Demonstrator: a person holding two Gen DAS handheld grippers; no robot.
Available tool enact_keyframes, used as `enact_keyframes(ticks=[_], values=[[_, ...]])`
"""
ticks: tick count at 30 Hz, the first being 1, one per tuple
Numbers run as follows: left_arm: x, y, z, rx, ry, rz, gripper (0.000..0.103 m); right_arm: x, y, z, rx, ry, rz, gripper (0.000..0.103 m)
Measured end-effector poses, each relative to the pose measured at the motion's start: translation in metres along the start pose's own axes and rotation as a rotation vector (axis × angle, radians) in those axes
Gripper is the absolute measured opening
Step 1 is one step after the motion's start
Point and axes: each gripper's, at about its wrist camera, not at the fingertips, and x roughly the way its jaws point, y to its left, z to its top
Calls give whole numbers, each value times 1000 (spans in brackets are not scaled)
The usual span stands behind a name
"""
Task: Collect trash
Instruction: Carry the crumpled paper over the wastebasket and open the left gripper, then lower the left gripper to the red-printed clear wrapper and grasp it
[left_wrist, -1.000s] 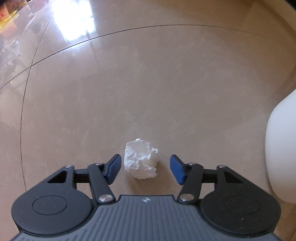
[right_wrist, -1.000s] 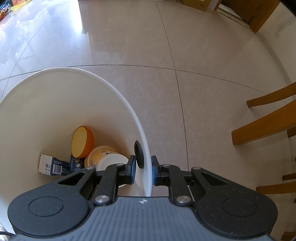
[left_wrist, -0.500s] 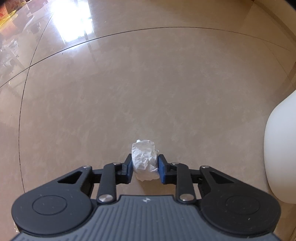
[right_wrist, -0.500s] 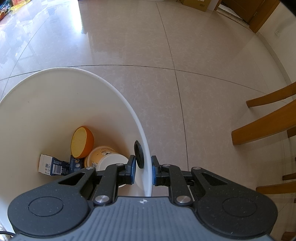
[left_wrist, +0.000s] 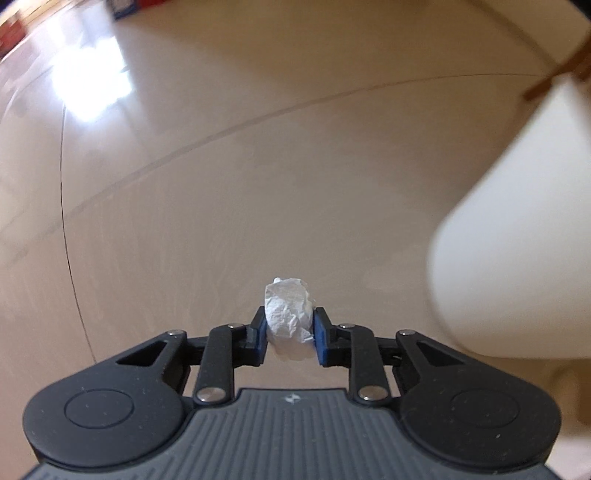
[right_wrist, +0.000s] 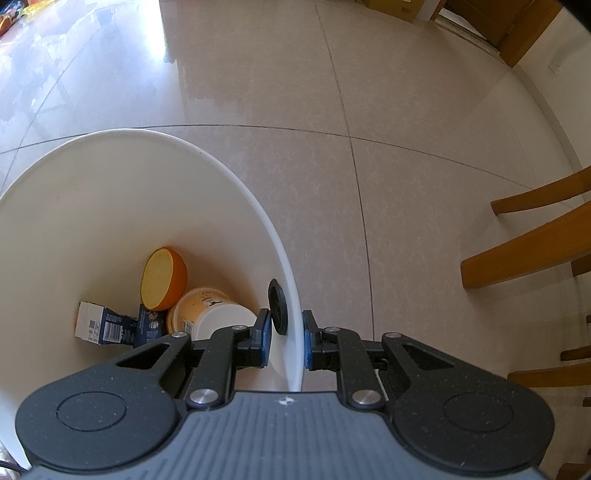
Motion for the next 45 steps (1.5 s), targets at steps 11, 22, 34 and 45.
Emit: enact_keyframes(ticks=[11, 22, 34, 45], values=[[-164, -111, 37, 349, -130, -226, 24, 0, 1, 0, -8, 4, -3, 19], [-163, -184, 56, 479, -225, -313, 80, -4, -3, -1, -10, 5, 13, 18], [-142, -161, 49, 423, -192, -235, 82, -6, -1, -1, -21, 3, 9, 18], [-102, -90, -6, 341, -162, -76, 83, -6, 8, 0, -35, 7, -11, 18]])
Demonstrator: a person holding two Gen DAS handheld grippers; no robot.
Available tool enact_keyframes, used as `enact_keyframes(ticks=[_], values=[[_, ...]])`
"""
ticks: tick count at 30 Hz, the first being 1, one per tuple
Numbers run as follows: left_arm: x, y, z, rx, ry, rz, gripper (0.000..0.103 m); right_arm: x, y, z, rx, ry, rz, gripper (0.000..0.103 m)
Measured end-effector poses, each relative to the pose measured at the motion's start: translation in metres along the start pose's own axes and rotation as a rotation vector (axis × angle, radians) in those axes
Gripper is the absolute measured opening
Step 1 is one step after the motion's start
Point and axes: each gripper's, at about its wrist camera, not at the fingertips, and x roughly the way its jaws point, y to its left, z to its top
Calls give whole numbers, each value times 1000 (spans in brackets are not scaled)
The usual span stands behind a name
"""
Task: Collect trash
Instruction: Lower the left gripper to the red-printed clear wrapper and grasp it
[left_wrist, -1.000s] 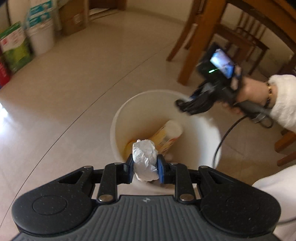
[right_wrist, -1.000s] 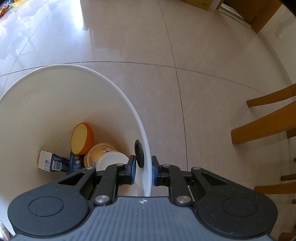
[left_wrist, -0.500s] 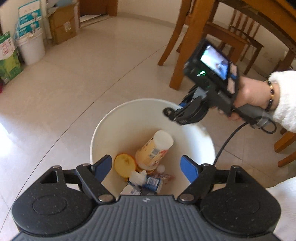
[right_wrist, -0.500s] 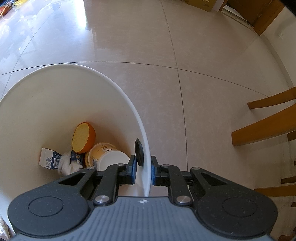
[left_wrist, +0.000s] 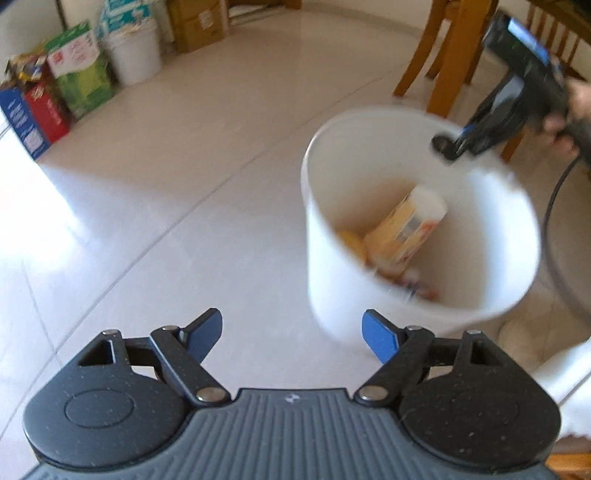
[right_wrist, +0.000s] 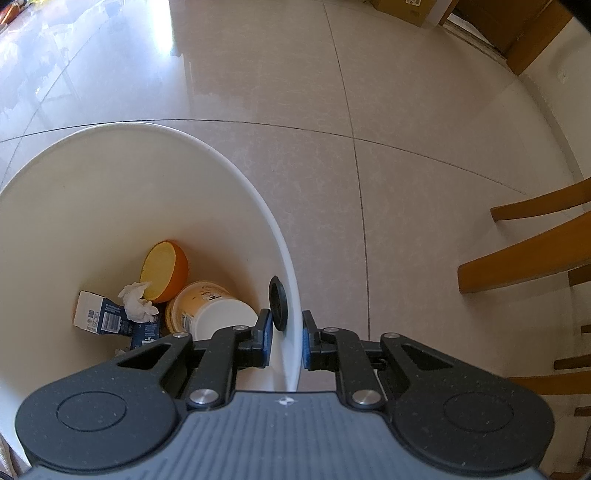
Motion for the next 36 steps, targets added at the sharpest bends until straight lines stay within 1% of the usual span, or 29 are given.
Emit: enact_keyframes(ticks=[3, 6, 12, 14, 18, 22, 24, 28, 30, 33, 36], values=[[12, 11, -24, -53, 38, 21, 83, 1, 1, 0, 2, 0, -2, 18], [23, 26, -49, -147, 79, 34, 83, 1, 1, 0, 5, 1, -6, 19], [42, 60, -107, -400, 163, 62, 83, 3, 3, 0, -2, 3, -14, 19], [48, 73, -129, -493, 206, 80, 83, 3, 3, 0, -1, 2, -13, 19], [60, 94, -172, -681, 286, 89, 83, 3, 3, 0, 0, 2, -13, 19], [75, 105, -212, -817, 393, 105, 83, 3, 3, -1, 3, 1, -12, 19], [82, 108, -233, -881, 432, 100, 83, 4, 4, -1, -1, 0, -15, 19], [97, 111, -264, -1024, 460, 65, 83, 5, 4, -1, 1, 0, -13, 19], [104, 113, -275, -1078, 458, 43, 83, 5, 4, -1, 0, 0, -14, 19], [112, 118, -283, -1121, 449, 35, 83, 5, 5, -1, -6, 0, -17, 19], [117, 125, -288, -1163, 420, 25, 83, 6, 6, -1, -5, 3, -20, 19]])
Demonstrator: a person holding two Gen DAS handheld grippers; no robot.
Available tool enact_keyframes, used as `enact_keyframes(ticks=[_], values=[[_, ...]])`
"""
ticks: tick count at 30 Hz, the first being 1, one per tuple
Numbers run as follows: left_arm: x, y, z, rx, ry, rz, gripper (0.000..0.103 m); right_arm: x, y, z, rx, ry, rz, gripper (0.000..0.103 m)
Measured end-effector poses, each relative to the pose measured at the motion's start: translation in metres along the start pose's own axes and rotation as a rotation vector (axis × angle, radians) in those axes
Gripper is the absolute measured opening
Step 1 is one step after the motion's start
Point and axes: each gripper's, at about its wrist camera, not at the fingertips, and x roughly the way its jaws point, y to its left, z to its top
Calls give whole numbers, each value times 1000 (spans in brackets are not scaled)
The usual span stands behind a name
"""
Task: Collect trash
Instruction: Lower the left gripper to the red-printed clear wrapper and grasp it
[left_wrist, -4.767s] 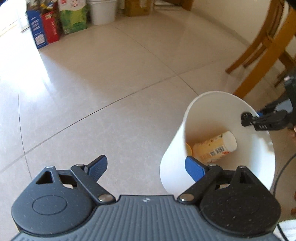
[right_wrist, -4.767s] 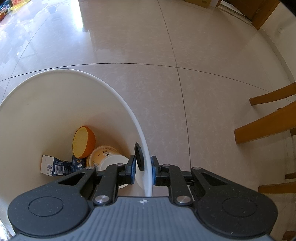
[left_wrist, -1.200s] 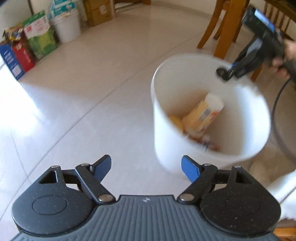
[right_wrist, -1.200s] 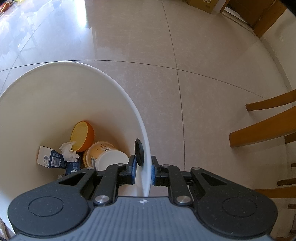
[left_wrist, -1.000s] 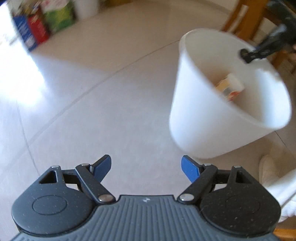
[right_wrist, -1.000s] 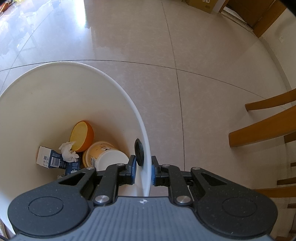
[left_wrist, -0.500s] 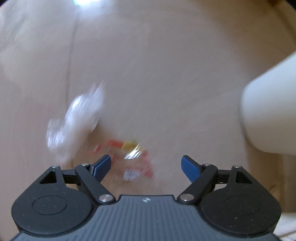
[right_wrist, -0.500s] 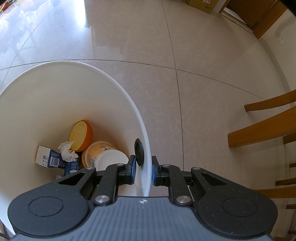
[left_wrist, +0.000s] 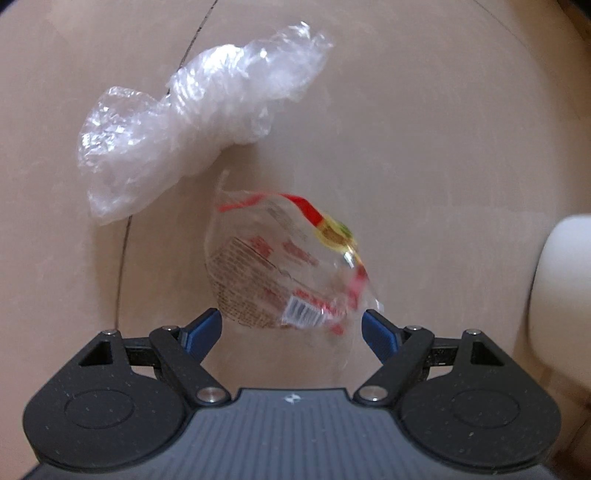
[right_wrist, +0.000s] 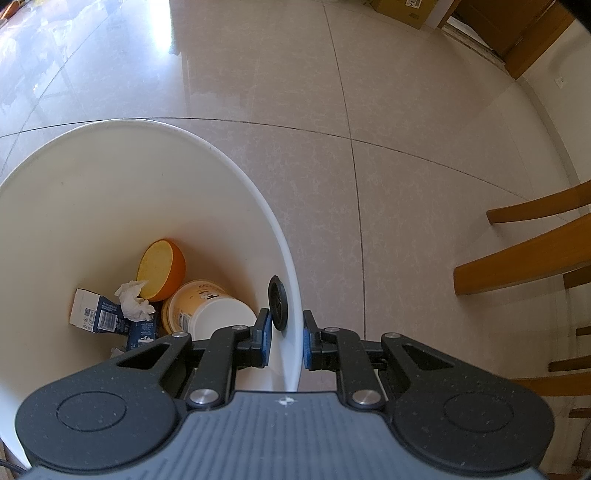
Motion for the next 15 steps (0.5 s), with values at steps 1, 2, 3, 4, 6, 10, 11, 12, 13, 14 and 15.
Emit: enact_keyframes(ticks=[1, 2, 3, 4, 6, 10, 11, 12, 13, 14, 15], values=[[-1, -1, 4, -11, -9, -9, 83, 0, 0, 0, 3, 0, 0, 19], [-3, -2, 9, -18, -25, -14, 83, 0, 0, 0, 4, -1, 0, 19], [-4, -4, 13, -21, -39, -22, 83, 0, 0, 0, 6, -1, 0, 19], [-4, -6, 17, -19, -47, -32, 83, 0, 0, 0, 6, -2, 0, 19], [-4, -13, 26, -12, -57, -51, 83, 0, 0, 0, 9, -3, -1, 19], [3, -35, 40, 30, -65, -52, 84, 0, 0, 0, 9, -1, -3, 19], [5, -41, 43, 42, -63, -48, 84, 0, 0, 0, 10, -1, -3, 19], [7, -47, 45, 53, -60, -44, 84, 0, 0, 0, 9, -1, -3, 19], [9, -53, 46, 69, -58, -38, 84, 0, 0, 0, 8, -2, -4, 19], [11, -60, 45, 87, -59, -25, 84, 0, 0, 0, 8, -2, -5, 19], [13, -67, 44, 105, -59, -7, 84, 0, 0, 0, 8, -2, -5, 19]])
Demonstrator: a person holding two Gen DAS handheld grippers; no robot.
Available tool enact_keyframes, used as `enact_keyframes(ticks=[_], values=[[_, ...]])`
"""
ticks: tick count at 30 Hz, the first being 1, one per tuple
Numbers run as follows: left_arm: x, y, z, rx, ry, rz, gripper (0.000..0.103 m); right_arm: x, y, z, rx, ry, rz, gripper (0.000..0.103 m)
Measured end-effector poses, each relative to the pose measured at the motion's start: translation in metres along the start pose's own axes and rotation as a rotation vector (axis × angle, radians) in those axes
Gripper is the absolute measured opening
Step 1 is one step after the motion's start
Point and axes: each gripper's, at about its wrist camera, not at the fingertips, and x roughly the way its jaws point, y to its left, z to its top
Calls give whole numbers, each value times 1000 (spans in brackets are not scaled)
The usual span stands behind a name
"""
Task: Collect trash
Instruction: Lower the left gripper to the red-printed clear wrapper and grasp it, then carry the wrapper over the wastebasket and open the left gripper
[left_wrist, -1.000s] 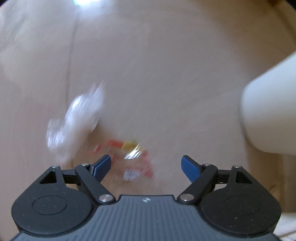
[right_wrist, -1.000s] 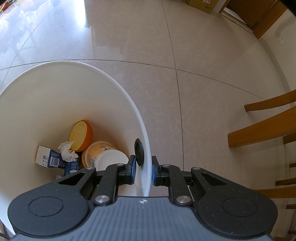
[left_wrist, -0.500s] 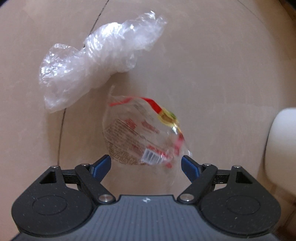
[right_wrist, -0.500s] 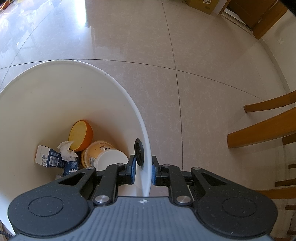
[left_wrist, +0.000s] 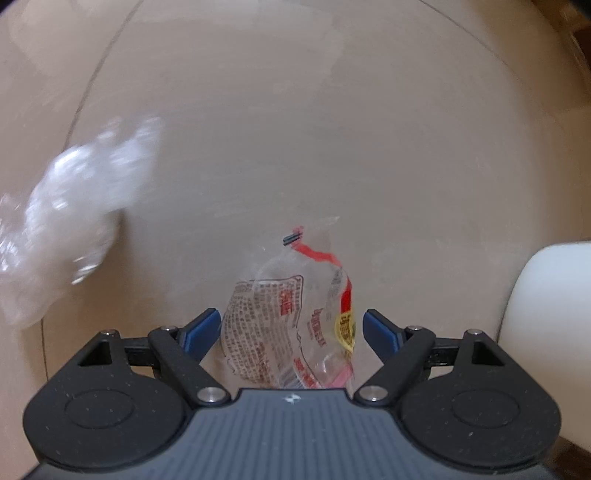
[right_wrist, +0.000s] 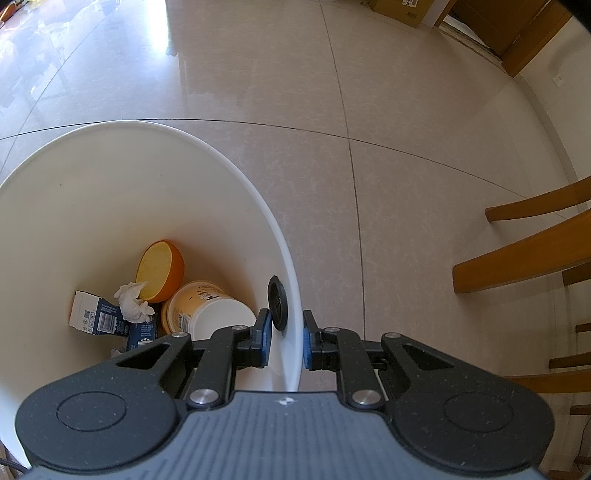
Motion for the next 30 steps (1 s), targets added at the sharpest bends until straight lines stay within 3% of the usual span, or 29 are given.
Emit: enact_keyframes(ticks=[4, 7, 9, 14, 16, 24, 30], values=[[7, -30, -10, 91, -23, 101, 87, 0, 0, 0, 1, 0, -1, 19], [8, -46, -19, 150, -55, 152, 81, 0, 0, 0, 1, -2, -1, 19], [6, -54, -27, 177, -77, 158, 72, 0, 0, 0, 2, -3, -2, 19], [-1, -60, -39, 237, -92, 131, 30, 1, 1, -1, 0, -4, -4, 19], [-4, -55, -37, 239, -90, 112, 24, 0, 1, -1, 4, -6, -5, 19], [-31, -62, -30, 331, -95, 79, 21, 0, 2, -1, 0, -6, -8, 20], [-93, -92, -23, 486, -92, 62, 21, 1, 3, -1, -3, -4, -8, 19]])
